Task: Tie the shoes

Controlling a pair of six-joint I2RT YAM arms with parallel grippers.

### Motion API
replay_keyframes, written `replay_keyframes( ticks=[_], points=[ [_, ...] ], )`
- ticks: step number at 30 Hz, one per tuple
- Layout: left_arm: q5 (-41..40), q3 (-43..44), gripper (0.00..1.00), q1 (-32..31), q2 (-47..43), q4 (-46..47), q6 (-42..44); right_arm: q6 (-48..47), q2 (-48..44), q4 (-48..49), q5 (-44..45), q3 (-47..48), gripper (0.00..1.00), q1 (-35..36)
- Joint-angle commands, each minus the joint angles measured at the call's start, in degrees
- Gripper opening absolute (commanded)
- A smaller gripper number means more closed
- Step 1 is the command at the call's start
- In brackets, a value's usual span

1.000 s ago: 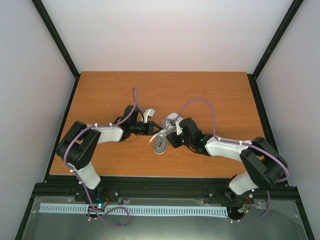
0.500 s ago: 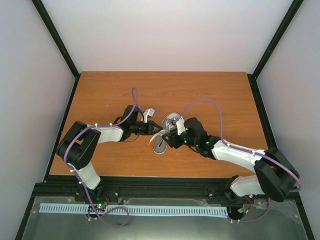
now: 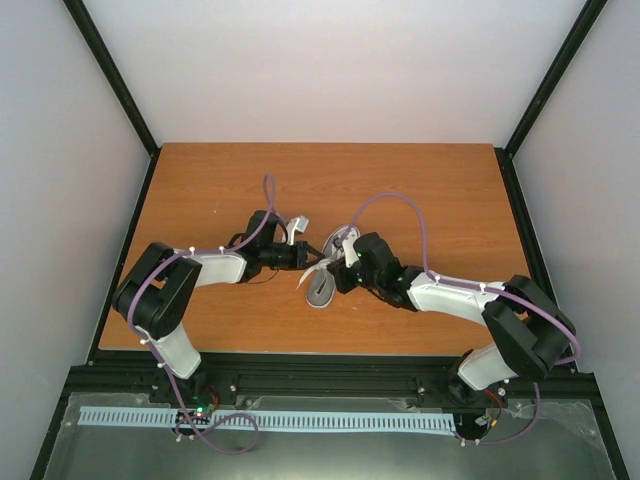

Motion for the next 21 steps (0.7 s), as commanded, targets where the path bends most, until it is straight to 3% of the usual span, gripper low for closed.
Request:
replay_keyframes(
  ticks=[1, 15, 21],
  points=[
    [-1.3, 0.5, 0.01, 0.7, 0.1, 2.4, -1.0, 1.3, -0.2, -1.8, 7.6, 0.5, 0.03, 0.2],
    [-3.1, -0.9, 0.01, 0.7, -1.2, 4.1, -2.1, 4.9, -1.7, -1.9, 7.0, -4.5, 0.03, 0.0],
    [-1.9, -1.6, 0.01, 0.6, -1.1, 6.0, -2.3, 2.0, -3.0, -2.1, -1.6, -5.0, 0.04, 0.1]
  ],
)
